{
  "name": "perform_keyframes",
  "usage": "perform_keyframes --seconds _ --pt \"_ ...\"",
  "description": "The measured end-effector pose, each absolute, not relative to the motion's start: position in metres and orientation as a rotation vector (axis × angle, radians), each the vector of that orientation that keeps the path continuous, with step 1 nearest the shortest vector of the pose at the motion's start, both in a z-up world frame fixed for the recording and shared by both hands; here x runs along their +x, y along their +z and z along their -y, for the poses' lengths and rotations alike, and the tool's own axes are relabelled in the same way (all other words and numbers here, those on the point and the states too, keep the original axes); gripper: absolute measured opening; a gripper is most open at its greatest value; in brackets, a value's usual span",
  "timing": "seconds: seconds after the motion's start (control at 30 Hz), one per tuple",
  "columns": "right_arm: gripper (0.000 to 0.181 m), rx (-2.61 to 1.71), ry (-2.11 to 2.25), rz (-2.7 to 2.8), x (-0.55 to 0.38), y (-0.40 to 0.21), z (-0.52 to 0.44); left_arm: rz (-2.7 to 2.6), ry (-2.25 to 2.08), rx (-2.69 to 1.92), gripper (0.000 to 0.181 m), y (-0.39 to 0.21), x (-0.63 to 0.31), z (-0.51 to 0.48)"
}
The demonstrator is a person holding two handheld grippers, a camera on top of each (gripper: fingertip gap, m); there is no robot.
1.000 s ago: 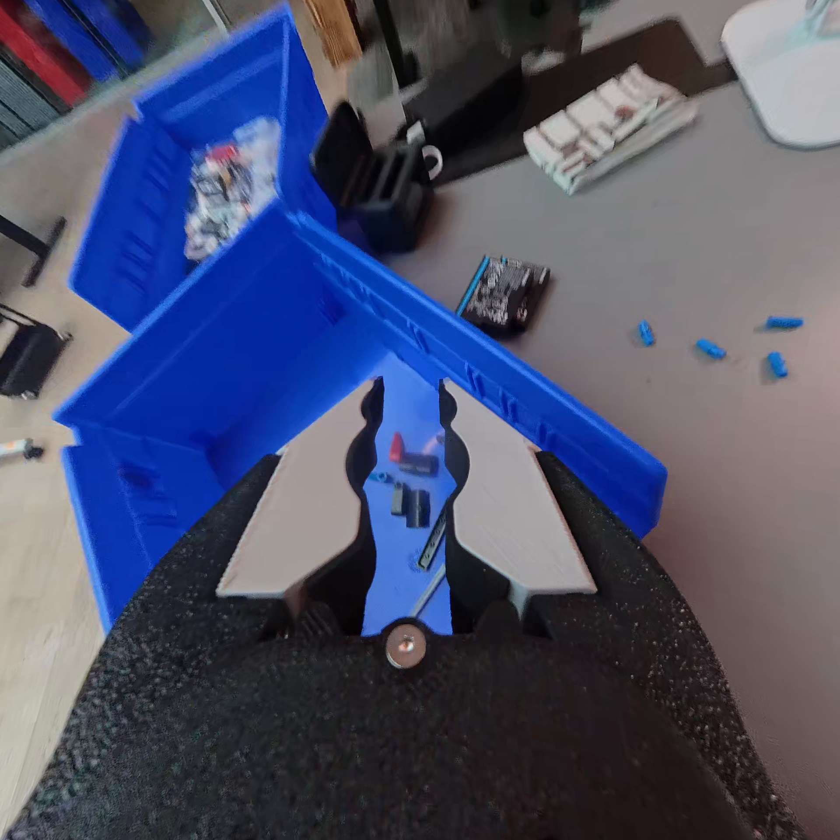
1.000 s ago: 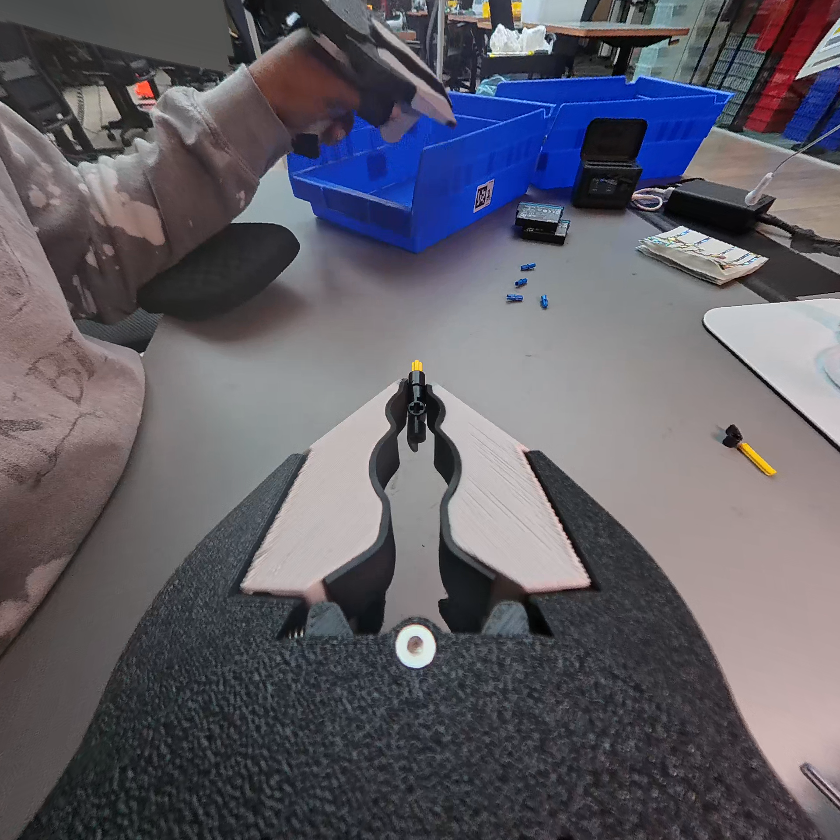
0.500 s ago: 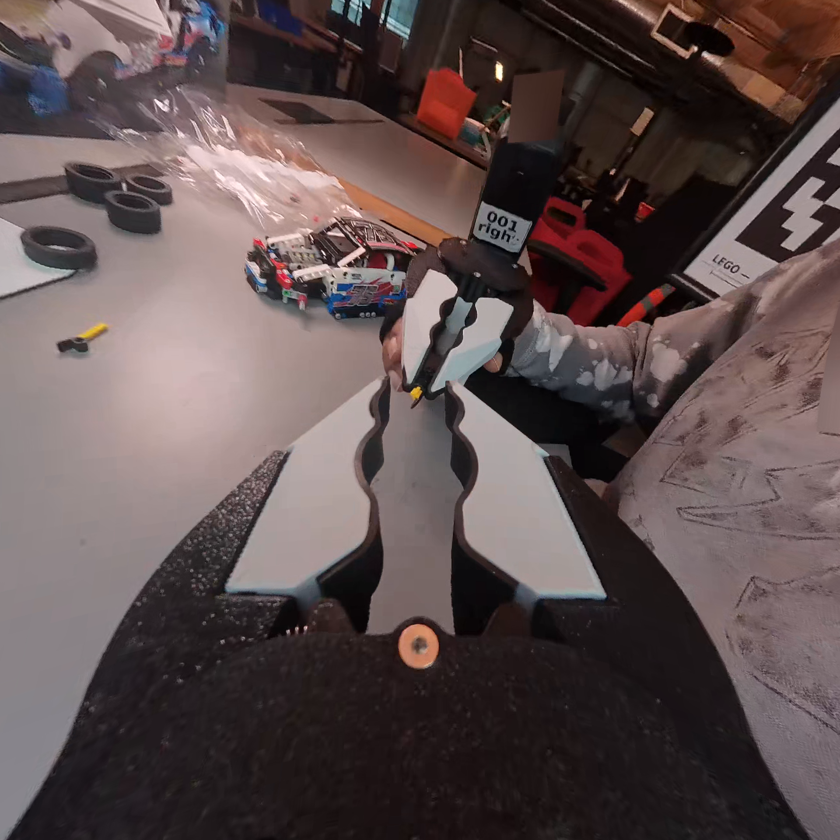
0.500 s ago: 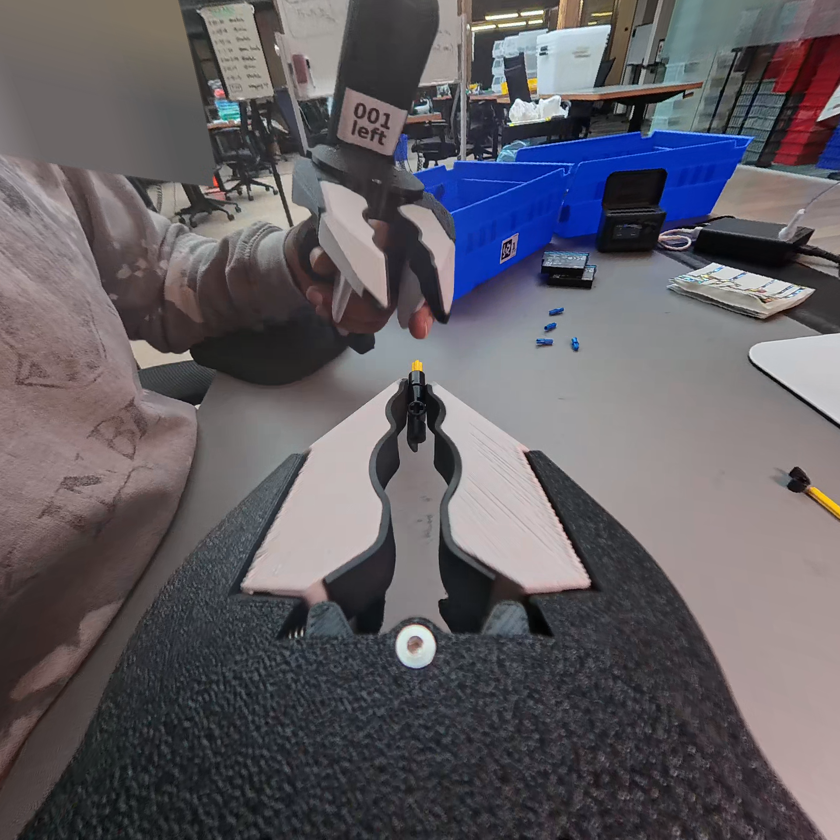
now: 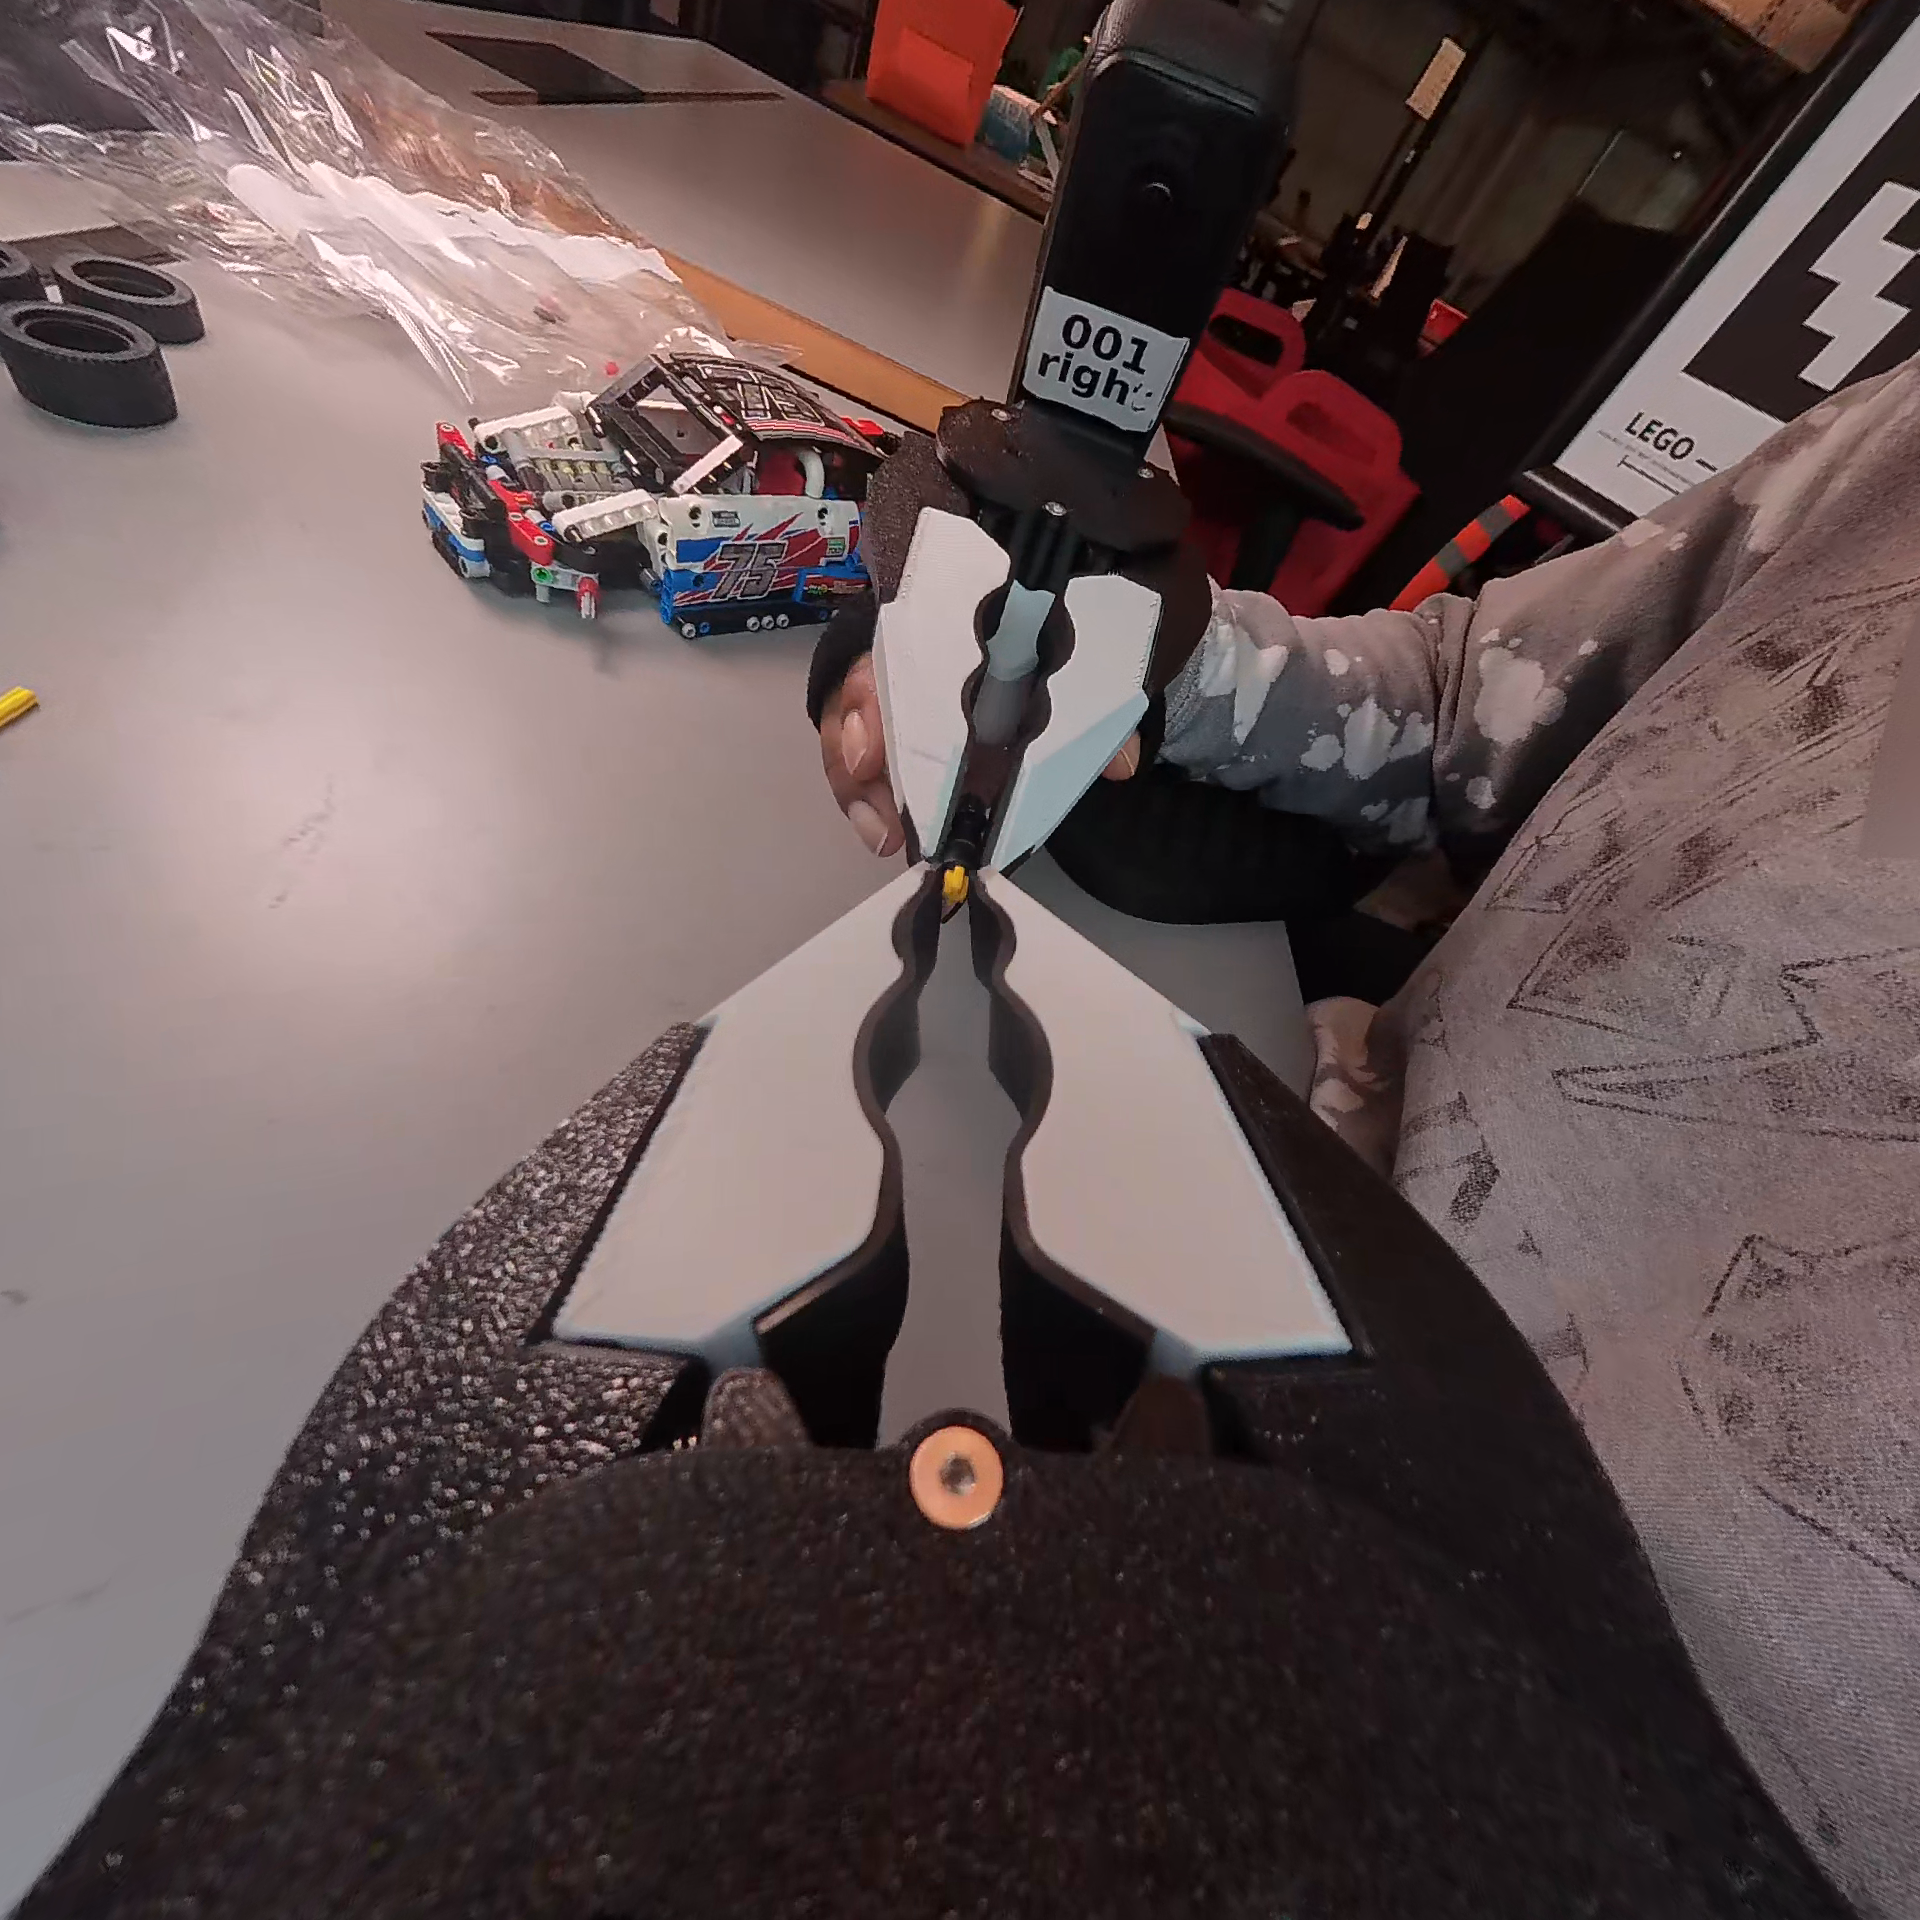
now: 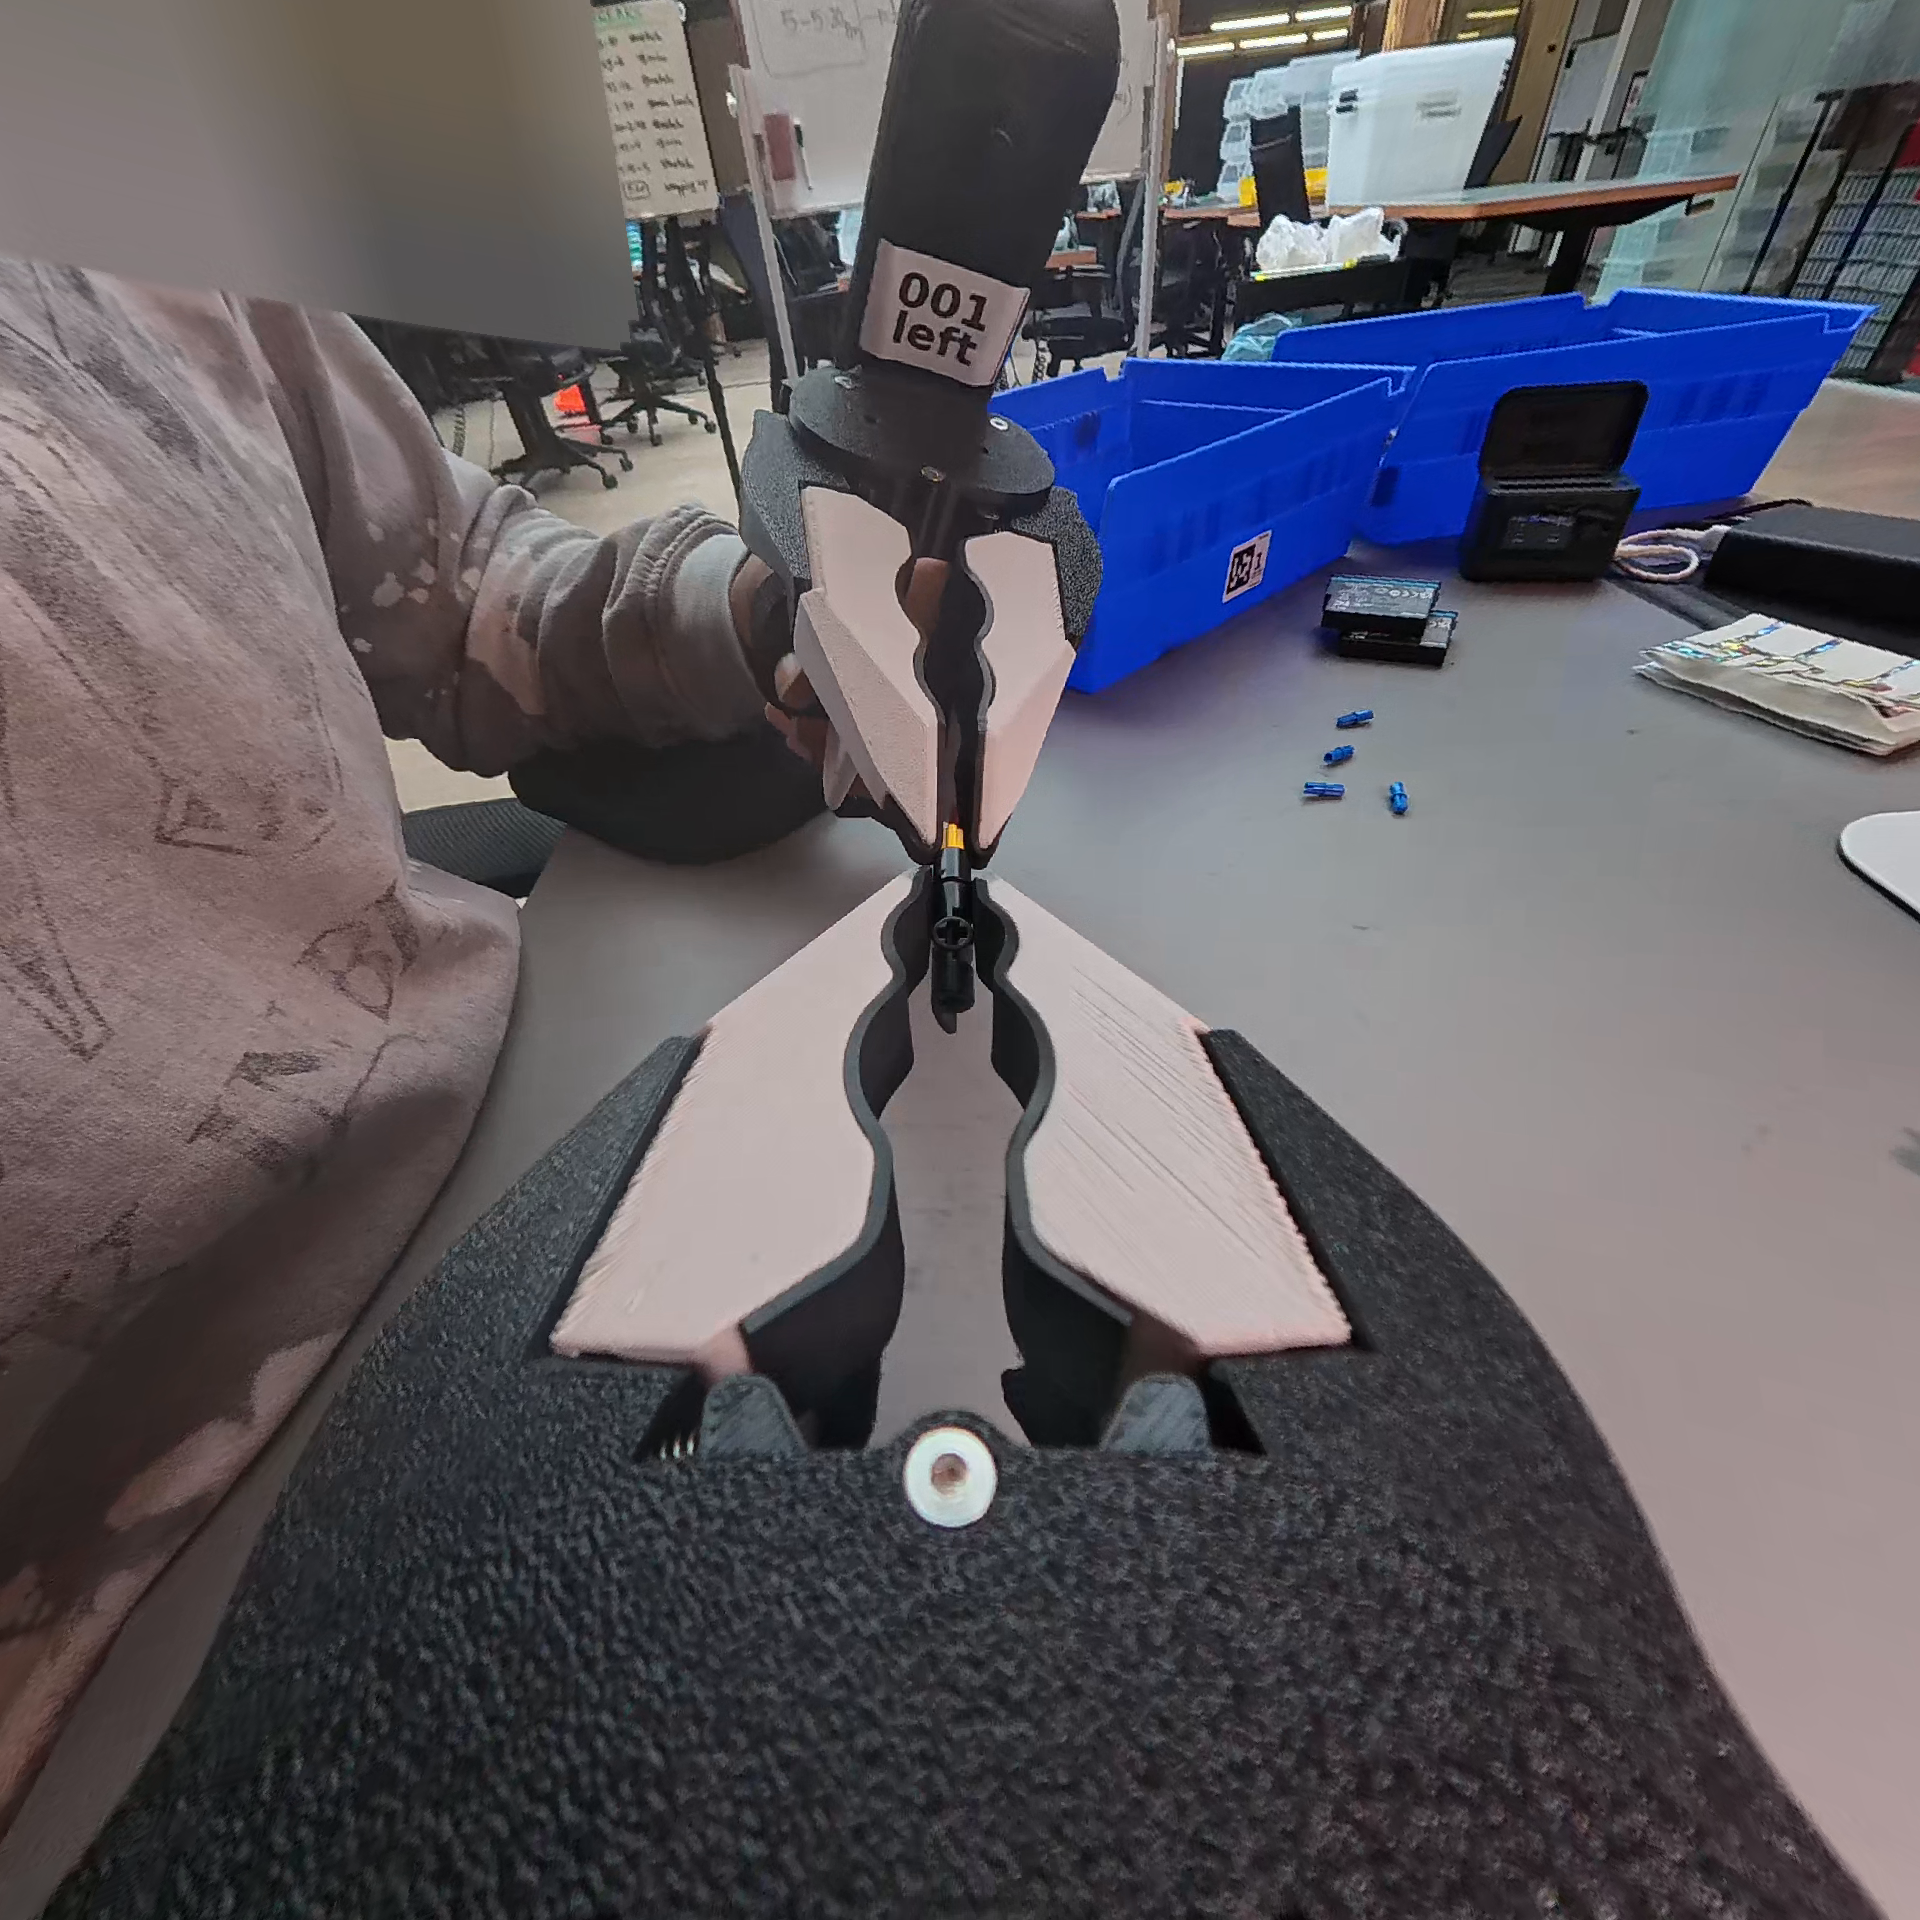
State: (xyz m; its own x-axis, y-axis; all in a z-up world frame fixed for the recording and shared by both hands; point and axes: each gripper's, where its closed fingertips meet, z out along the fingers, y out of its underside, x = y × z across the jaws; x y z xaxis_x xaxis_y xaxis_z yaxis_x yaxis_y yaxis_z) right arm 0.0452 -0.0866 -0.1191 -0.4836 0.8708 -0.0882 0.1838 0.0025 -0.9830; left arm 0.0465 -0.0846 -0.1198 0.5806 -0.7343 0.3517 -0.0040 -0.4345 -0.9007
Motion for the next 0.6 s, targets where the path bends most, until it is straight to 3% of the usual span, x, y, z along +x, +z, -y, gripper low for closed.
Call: perform_keyframes --seconds 0.6 --pt "0.007 -1.021 1.503 1.763 0.0512 -0.1127 0.0900 -0.643 -0.907 -1.818 0.002 -0.1118 0.0479 0.0905"
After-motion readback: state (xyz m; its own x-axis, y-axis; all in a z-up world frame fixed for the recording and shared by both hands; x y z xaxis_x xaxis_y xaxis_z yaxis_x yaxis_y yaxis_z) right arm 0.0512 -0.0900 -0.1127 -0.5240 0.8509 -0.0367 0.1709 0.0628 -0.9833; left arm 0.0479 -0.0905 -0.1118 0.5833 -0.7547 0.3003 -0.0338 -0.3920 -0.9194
